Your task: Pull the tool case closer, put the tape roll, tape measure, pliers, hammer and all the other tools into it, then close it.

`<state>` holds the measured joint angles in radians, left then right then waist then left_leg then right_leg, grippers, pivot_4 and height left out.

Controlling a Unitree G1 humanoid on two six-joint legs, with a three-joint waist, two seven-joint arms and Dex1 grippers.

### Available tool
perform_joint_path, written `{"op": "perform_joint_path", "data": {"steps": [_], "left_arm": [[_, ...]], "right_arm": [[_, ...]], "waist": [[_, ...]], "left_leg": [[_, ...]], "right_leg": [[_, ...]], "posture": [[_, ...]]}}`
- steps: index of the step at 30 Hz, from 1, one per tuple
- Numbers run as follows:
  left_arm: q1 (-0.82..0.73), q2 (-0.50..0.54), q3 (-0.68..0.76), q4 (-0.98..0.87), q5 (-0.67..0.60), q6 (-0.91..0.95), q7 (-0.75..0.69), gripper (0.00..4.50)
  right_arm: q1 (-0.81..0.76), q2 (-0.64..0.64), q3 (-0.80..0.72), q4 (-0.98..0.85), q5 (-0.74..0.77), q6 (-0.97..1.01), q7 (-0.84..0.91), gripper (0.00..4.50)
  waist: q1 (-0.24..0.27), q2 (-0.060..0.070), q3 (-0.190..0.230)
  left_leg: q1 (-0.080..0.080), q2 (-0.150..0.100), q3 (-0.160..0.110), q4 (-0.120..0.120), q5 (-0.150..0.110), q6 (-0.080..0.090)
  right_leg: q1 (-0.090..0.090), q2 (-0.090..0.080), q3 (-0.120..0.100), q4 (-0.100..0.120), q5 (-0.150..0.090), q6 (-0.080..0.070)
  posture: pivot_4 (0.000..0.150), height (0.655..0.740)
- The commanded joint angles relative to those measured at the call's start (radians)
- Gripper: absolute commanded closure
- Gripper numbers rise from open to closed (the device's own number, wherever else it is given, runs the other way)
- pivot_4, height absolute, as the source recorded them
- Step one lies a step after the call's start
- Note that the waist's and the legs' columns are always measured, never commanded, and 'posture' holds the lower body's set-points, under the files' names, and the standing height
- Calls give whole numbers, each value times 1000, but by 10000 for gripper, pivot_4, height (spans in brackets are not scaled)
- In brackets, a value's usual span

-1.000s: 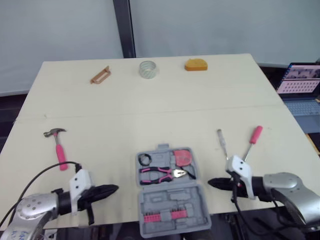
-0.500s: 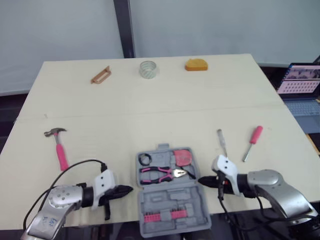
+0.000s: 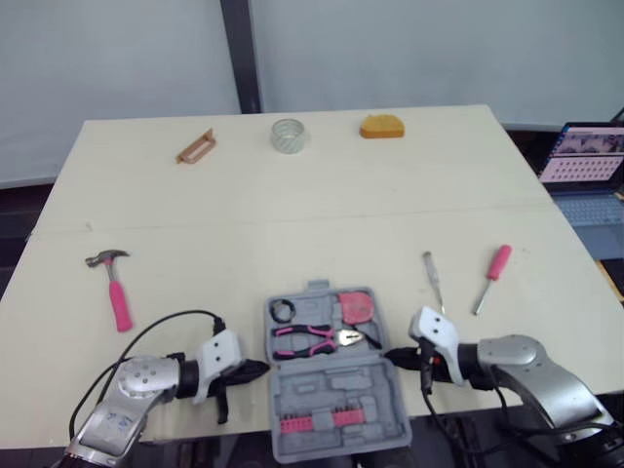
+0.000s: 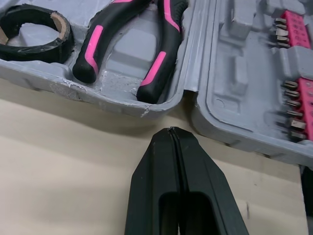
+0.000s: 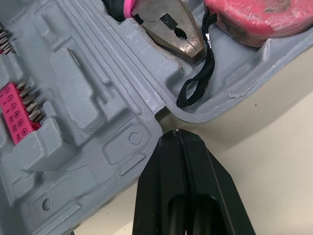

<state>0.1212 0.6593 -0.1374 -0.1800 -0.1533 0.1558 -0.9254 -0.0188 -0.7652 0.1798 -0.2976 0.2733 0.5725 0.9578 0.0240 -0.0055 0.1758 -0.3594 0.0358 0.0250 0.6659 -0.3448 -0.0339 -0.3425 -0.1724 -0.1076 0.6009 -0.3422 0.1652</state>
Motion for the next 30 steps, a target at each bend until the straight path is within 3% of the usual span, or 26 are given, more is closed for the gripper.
{"op": "perform_joint_path", "data": {"steps": [1, 30], "left_arm": [[-11, -12, -16, 2, 10, -16, 6, 44622], [-104, -81, -24, 109, 46, -47, 68, 44622]], "right_arm": [[6, 3, -3, -16, 5, 6, -6, 45000], [-66, 75, -15, -18, 9, 51, -65, 45000]], "waist": [[0, 0, 0], [2, 0, 0]], "left_leg": [[0, 0, 0, 0, 0, 0], [0, 0, 0, 1, 0, 0]], "right_leg": [[0, 0, 0, 0, 0, 0], [0, 0, 0, 1, 0, 0]], "posture": [[1500, 7400], [1500, 7400]]}}
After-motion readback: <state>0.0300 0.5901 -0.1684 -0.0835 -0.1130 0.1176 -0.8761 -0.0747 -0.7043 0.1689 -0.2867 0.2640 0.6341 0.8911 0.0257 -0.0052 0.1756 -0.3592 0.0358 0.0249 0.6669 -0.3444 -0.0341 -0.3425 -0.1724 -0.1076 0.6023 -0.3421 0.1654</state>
